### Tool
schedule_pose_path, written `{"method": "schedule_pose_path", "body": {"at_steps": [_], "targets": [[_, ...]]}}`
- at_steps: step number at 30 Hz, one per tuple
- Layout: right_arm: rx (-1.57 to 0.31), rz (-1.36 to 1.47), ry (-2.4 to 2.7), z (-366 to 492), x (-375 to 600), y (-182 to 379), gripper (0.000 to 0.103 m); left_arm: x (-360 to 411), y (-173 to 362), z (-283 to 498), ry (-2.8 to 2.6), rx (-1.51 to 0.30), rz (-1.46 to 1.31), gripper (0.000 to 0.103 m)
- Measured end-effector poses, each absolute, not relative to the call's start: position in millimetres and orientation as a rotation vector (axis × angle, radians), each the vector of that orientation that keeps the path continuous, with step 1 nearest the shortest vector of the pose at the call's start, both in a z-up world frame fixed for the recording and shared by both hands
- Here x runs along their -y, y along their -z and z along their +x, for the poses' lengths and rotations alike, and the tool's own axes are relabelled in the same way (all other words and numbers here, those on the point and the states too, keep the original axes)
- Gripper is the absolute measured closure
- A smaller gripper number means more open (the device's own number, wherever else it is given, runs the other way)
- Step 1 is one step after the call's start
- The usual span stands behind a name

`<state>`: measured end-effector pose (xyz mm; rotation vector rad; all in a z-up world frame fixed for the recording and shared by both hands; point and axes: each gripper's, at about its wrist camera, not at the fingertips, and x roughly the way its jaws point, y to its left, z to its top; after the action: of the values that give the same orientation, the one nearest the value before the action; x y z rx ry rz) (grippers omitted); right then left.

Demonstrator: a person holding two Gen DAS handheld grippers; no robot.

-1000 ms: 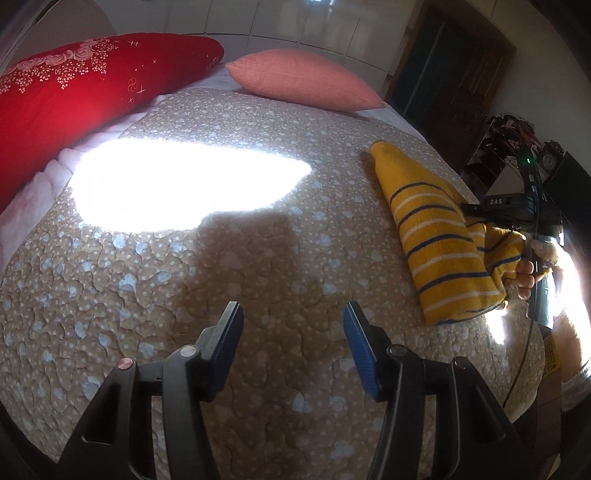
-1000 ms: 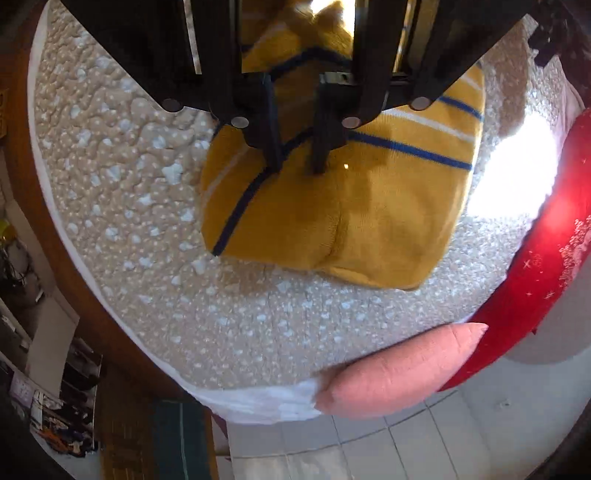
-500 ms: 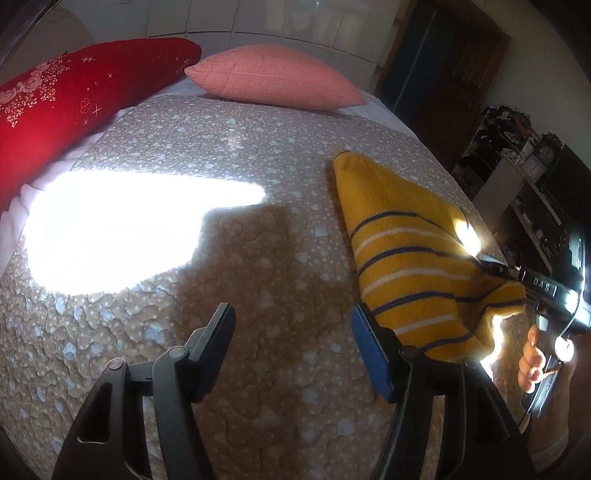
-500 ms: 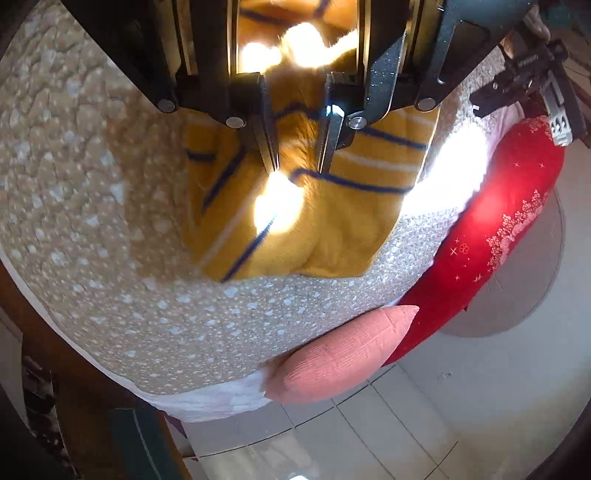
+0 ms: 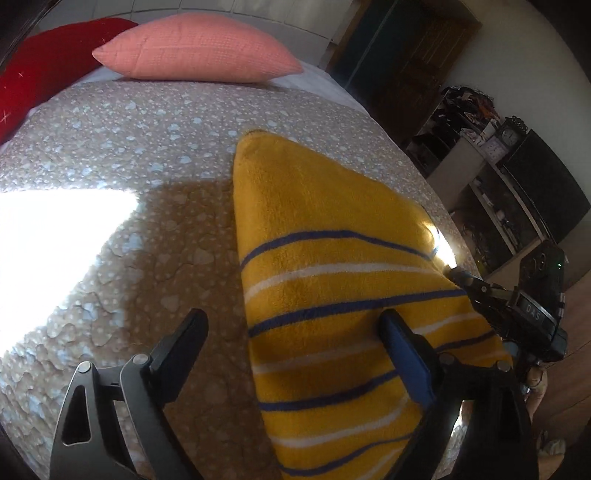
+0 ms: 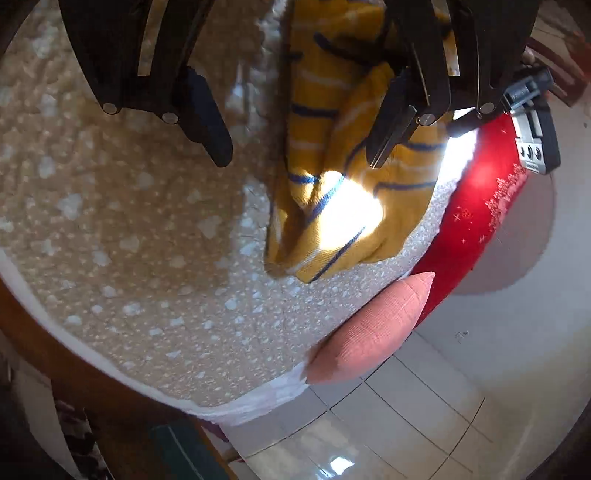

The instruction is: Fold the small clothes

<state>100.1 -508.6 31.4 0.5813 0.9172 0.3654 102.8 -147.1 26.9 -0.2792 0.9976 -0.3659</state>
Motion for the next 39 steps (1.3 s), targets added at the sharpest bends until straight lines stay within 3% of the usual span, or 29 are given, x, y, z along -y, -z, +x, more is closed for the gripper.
{"method": "schedule_pose_path", "body": {"at_steps": [3, 4, 5, 7, 11, 12, 14, 15, 16, 20, 25, 29, 32, 34, 36, 39], "targets": [[-0.893, 0.602, -0.371, 114.2, 494.4, -25.2, 0.023, 160.7, -8.5, 118.7, 0.418, -1.096, -0.350, 0.011], [-0.903, 0.627, -0.439, 118.2, 488.1, -25.1, 0.053, 161.9, -9.9, 119.9, 0.420, -1.089, -0.357, 0.027], [-0.913, 0.671, -0.484, 121.4, 482.5, -23.4, 0.057, 161.1, -13.7, 120.3, 0.417, -1.092, -0.362, 0.034], [-0.870, 0.713, -0.528, 120.4, 476.7, -30.5, 0.062, 156.4, -28.0, 118.3, 0.436, -1.079, -0.360, 0.057], [-0.760, 0.694, -0.649, 117.5, 451.3, -67.8, 0.064, 146.8, -61.2, 116.4, 0.403, -1.023, -0.243, 0.060], [-0.742, 0.668, -0.647, 116.3, 443.3, -73.2, 0.063, 143.8, -65.6, 115.4, 0.380, -1.007, -0.219, 0.058], [-0.739, 0.576, -0.548, 116.7, 430.8, -69.5, 0.051, 139.1, -62.9, 114.3, 0.293, -1.006, -0.177, 0.050], [-0.755, 0.485, -0.455, 118.1, 424.1, -62.2, 0.042, 137.2, -55.7, 117.2, 0.224, -1.028, -0.151, 0.038], [-0.788, 0.387, -0.353, 120.9, 419.1, -51.8, 0.037, 137.2, -46.3, 118.6, 0.168, -1.051, -0.126, 0.035], [-0.821, 0.506, -0.346, 120.8, 436.7, -42.8, 0.037, 119.9, -48.8, 102.3, 0.160, -1.033, -0.192, 0.035], [-0.699, 0.522, -0.454, 84.1, 437.6, -91.0, 0.069, 97.7, -96.8, 36.0, 0.050, -0.823, -0.134, 0.029], [-0.705, 0.581, -0.672, 64.1, 407.7, -97.3, 0.070, 97.0, -123.0, -22.8, -0.077, -0.628, 0.000, 0.018], [-0.854, 0.496, -0.580, 69.2, 382.4, -68.3, 0.073, 99.4, -142.1, -51.8, -0.141, -0.532, 0.086, 0.010], [-0.925, 0.488, -0.471, 66.1, 392.2, -37.3, 0.103, 94.5, -153.3, -76.8, -0.177, -0.472, 0.130, 0.006], [-0.937, 0.633, -0.508, 58.7, 411.1, -22.9, 0.103, 86.6, -163.9, -94.3, -0.188, -0.410, 0.123, 0.000], [-0.895, 0.615, -0.490, 41.7, 420.3, -38.0, 0.100, 80.6, -171.9, -111.9, -0.194, -0.333, 0.082, 0.000]]}}
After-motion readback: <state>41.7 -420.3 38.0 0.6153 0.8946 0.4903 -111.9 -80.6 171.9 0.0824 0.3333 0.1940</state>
